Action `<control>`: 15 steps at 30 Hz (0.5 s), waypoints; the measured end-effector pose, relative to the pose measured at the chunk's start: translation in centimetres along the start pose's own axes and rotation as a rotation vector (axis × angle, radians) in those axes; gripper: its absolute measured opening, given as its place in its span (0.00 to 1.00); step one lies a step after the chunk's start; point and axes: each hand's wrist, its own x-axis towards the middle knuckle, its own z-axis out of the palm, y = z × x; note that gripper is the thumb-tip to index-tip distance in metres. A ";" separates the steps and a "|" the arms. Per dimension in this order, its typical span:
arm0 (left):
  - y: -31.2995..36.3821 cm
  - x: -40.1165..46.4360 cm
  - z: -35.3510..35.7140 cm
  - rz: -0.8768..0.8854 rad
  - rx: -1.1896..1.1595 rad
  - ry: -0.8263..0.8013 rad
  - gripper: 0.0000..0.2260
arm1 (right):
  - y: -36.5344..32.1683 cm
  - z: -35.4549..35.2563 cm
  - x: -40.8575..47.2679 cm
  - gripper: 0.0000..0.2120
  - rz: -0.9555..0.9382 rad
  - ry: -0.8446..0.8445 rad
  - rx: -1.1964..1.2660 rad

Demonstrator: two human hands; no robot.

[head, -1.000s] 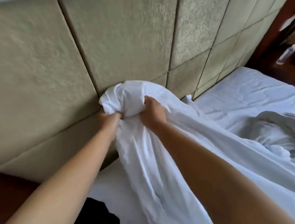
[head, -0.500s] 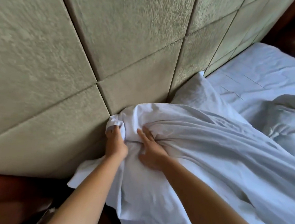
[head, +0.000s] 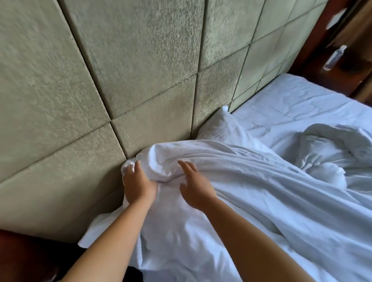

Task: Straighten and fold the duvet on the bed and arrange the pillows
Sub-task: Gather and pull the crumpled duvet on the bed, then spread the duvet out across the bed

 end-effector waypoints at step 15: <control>12.6 -15.6 -3.5 0.516 -0.127 -0.395 0.20 | 4.4 -8.8 -20.9 0.27 0.249 0.322 -0.152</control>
